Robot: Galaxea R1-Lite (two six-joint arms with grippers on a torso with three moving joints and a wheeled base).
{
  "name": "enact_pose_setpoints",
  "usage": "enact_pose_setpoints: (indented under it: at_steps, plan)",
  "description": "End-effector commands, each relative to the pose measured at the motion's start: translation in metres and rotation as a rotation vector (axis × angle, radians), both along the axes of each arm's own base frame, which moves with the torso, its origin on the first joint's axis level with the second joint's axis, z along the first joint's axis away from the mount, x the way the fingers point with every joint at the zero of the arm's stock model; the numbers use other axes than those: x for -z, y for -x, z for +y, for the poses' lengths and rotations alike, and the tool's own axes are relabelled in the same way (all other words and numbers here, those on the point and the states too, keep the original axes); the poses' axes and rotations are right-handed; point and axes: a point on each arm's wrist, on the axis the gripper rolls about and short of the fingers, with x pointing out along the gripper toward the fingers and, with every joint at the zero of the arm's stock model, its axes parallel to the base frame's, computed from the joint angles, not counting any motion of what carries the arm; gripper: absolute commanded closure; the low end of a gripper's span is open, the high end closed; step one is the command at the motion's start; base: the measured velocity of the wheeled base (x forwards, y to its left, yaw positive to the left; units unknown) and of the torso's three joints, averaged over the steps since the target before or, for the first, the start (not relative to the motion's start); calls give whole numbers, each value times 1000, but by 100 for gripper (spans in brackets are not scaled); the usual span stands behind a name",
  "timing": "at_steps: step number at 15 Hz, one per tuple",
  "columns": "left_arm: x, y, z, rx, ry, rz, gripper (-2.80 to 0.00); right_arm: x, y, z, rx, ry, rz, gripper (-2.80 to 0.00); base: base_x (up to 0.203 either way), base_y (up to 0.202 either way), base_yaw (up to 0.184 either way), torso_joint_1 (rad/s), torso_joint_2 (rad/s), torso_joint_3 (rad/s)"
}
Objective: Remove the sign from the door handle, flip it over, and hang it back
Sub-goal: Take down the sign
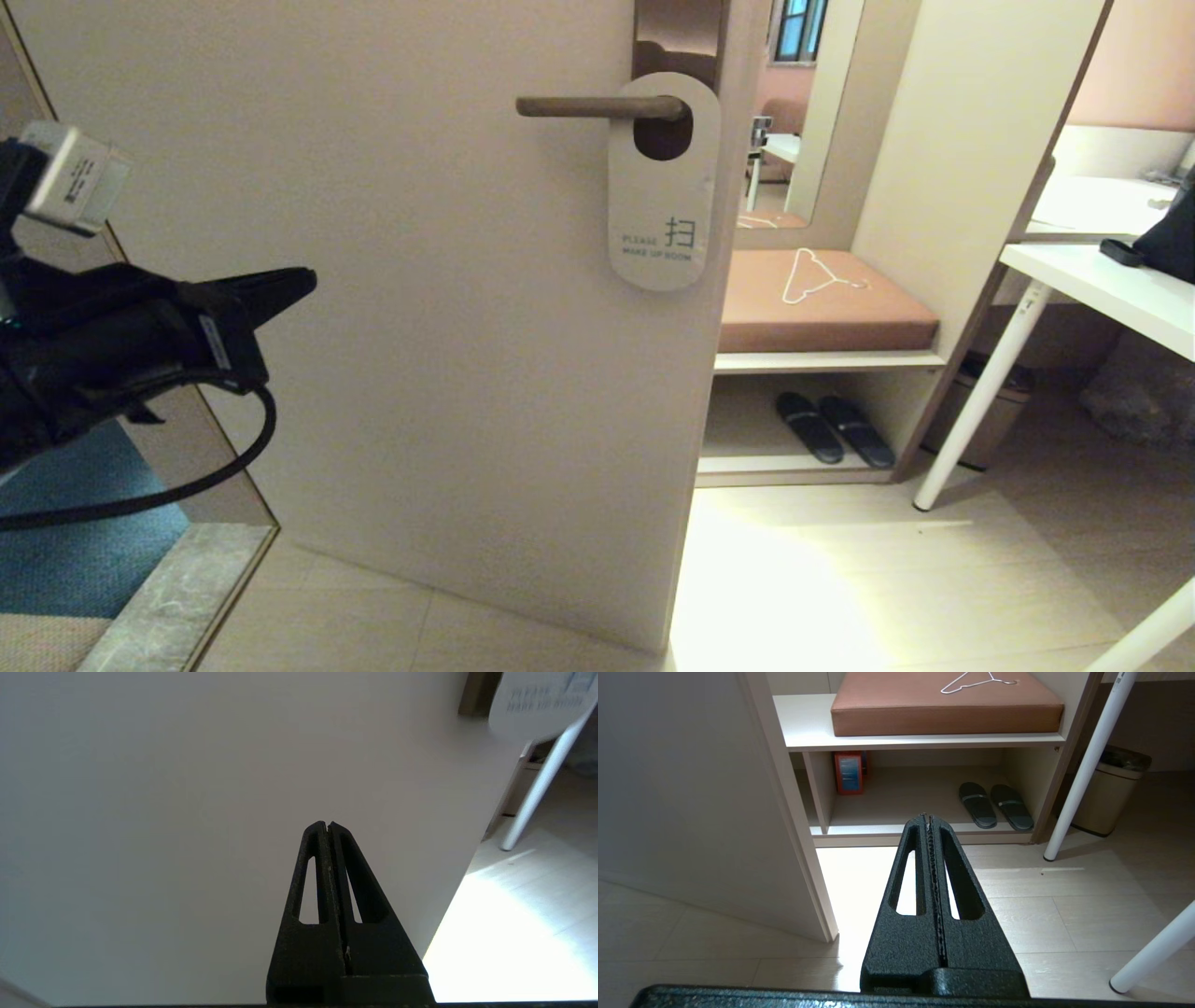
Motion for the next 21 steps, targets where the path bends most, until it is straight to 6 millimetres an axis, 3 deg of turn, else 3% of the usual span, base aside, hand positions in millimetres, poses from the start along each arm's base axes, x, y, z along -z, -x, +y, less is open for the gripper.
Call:
enact_pose_setpoints:
  at_steps: [1,4,10,15,21]
  plan:
    - [7,29,8,-6,2,-34,0,0,0,0,1,0,0,0,0,0,0,0,0,0]
    - [37,74,20,-13,-14,-40,0,0,0,0,-1,0,0,0,0,0,0,0,0,0]
    - [117,159,43,-93,-30,-108,0,0,0,0,0,0,0,0,0,0,0,0,0,0]
    - [157,190,48,-223,-63,-50,0,0,0,0,1,0,0,0,0,0,0,0,0,0]
    - [170,205,48,-266,-41,-112,0,0,0,0,0,0,1,0,0,0,0,0,0,0]
